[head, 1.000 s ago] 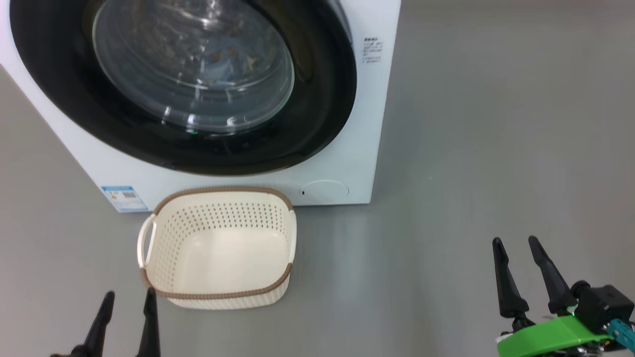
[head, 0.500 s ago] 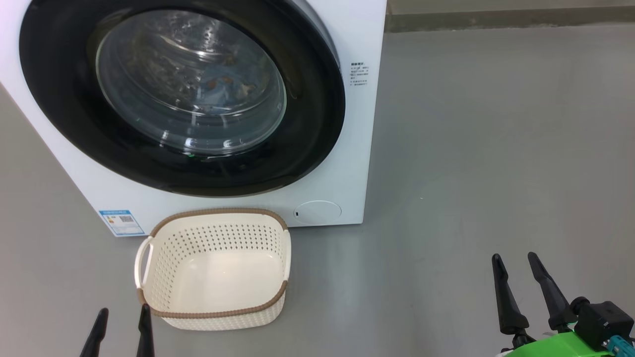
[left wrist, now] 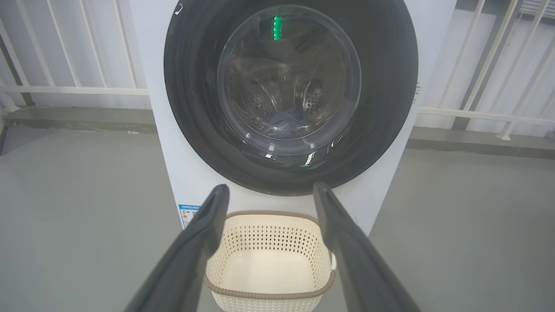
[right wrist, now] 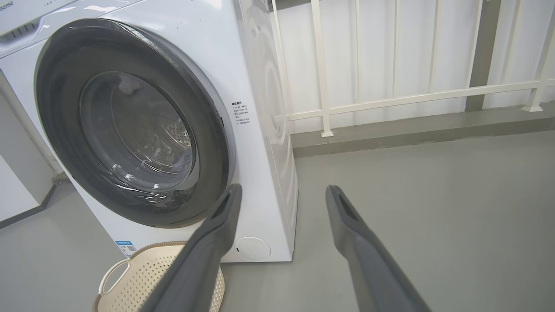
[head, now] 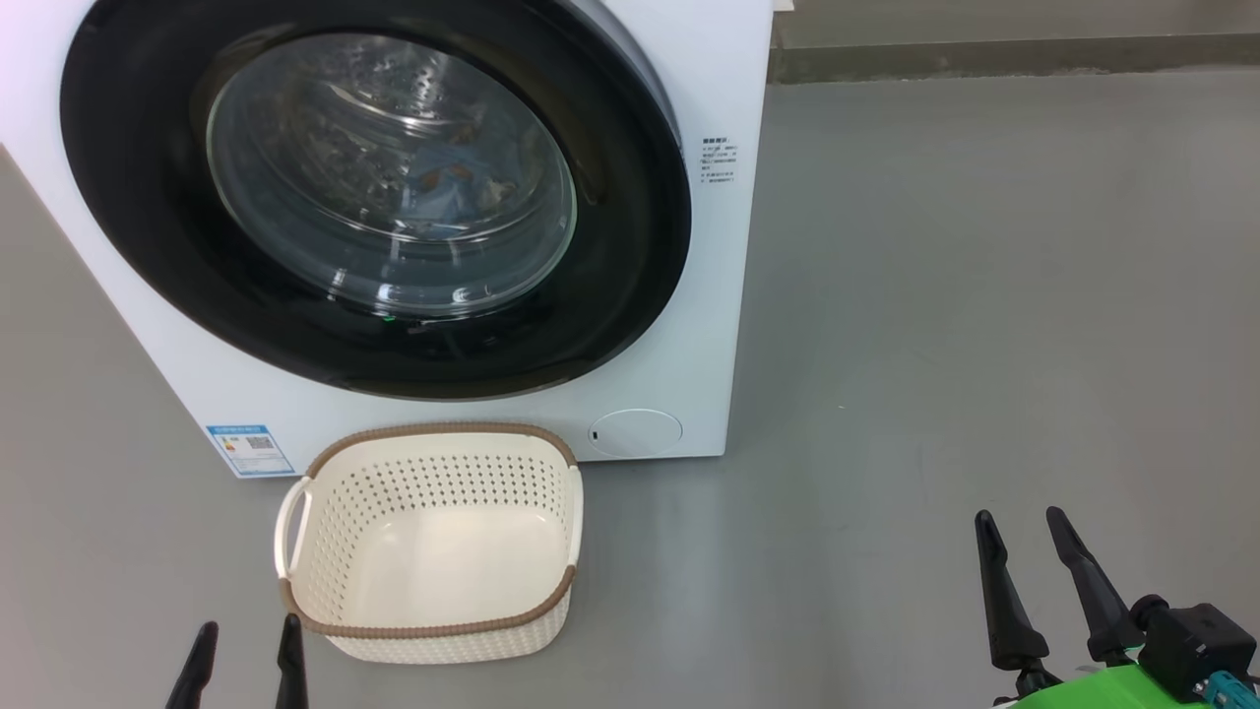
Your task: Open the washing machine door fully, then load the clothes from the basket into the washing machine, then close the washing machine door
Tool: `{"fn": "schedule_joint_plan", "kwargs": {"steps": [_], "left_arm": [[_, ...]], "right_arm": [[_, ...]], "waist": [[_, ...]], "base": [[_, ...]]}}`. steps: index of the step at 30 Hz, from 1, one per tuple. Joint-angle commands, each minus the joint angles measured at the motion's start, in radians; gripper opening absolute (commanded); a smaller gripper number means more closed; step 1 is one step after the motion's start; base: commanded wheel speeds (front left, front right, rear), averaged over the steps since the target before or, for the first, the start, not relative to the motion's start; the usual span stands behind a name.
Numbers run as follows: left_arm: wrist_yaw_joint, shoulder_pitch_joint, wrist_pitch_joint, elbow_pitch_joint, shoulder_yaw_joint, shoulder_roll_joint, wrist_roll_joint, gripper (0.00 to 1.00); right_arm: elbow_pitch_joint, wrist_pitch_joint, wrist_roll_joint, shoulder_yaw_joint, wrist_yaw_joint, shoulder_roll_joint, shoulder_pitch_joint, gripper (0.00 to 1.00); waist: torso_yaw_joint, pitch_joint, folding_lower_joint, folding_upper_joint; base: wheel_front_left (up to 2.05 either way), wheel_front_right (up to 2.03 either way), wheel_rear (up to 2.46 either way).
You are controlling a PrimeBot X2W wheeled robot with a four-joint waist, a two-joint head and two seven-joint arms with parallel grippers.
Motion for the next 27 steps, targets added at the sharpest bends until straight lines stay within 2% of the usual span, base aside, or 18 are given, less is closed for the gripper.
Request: {"fn": "schedule_joint_plan", "kwargs": {"steps": [1,21,22,27], "left_arm": [[-0.002,-0.015,-0.006,-0.031,0.030,0.005,0.013,1.00],[-0.002,-0.011,-0.006,-0.042,0.018,0.003,0.021,1.00],[0.000,0.003,0.000,-0.015,-0.013,-0.001,0.016,0.00],[0.000,0.002,0.003,0.038,-0.025,-0.021,0.006,0.00]], "right_arm": [[-0.024,-0.005,-0.002,0.030,0.001,-0.006,-0.011,1.00],[-0.020,-0.005,0.004,0.026,0.001,-0.006,-0.009,1.00],[0.003,0.000,0.000,0.000,0.000,0.001,0.000,0.00],[0.062,0.002,0.009,-0.001,0.000,0.009,0.004,0.00]], "waist": [[0.003,-0.001,0.0000,0.0000],[0.004,0.004,0.0000,0.0000],[0.004,0.004,0.0000,0.0000],[0.004,0.004,0.0000,0.0000]], "base": [[0.00,0.00,0.00],[0.00,0.00,0.00],[0.00,0.00,0.00],[0.00,0.00,0.00]]}}
